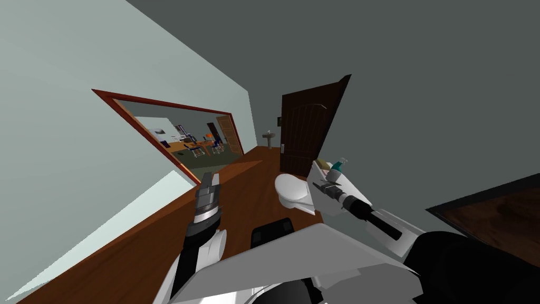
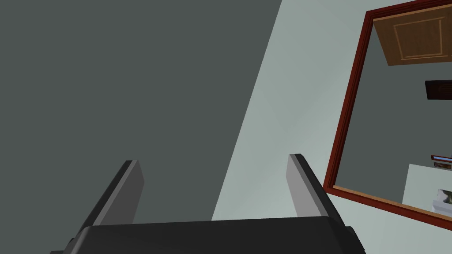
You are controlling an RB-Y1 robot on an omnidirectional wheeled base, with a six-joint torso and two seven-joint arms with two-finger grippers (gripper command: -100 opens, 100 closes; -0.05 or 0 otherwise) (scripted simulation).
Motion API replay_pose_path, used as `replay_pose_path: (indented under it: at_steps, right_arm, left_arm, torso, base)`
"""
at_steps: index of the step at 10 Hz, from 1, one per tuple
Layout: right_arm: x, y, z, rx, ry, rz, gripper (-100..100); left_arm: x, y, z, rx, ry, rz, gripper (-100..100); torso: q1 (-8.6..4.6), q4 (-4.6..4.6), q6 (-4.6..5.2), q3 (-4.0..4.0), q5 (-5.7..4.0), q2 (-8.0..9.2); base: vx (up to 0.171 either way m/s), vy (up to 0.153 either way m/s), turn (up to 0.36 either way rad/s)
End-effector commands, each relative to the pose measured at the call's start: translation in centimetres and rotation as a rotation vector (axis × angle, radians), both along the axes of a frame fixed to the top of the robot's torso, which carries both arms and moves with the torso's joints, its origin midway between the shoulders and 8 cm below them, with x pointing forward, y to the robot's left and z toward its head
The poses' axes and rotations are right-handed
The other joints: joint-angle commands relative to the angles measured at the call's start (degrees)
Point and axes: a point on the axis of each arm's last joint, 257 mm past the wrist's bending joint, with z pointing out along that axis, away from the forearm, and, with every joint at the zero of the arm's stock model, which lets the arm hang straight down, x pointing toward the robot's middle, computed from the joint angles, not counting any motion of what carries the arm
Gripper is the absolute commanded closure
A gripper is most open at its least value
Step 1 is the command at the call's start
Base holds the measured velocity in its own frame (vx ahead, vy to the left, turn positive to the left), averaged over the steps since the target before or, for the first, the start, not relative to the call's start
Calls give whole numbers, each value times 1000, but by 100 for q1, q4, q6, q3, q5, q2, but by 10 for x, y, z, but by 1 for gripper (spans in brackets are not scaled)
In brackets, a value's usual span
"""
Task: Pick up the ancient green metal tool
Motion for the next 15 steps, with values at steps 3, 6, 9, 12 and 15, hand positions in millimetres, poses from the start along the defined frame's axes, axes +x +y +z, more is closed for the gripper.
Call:
replay_pose_path:
  at_steps: [3,6,9,12,15]
  right_arm:
    - [-18,-36,-28,-213,121,18,-100]
    - [-42,-77,-52,-435,252,54,-100]
    - [-58,-103,-63,-576,334,88,-100]
    - [-81,-138,-73,-761,443,143,-100]
    - [-98,-166,-75,-908,527,196,-100]
  left_arm:
    - [0,0,0,0,0,0,0]
    - [0,0,0,0,0,0,0]
    - [0,0,0,0,0,0,0]
    - [0,0,0,0,0,0,0]
    - [0,0,0,0,0,0,0]
  torso:
    - [-2,1,0,1,-1,2]
    - [-12,2,1,5,-3,8]
    - [-17,4,2,8,-4,13]
    - [-10,2,1,4,-2,6]
    - [-15,3,5,6,-4,9]
  base:
    - [-14,-15,146]
    - [-34,-38,219]
    - [-38,-44,170]
    - [-31,-26,174]
    - [-39,-38,149]
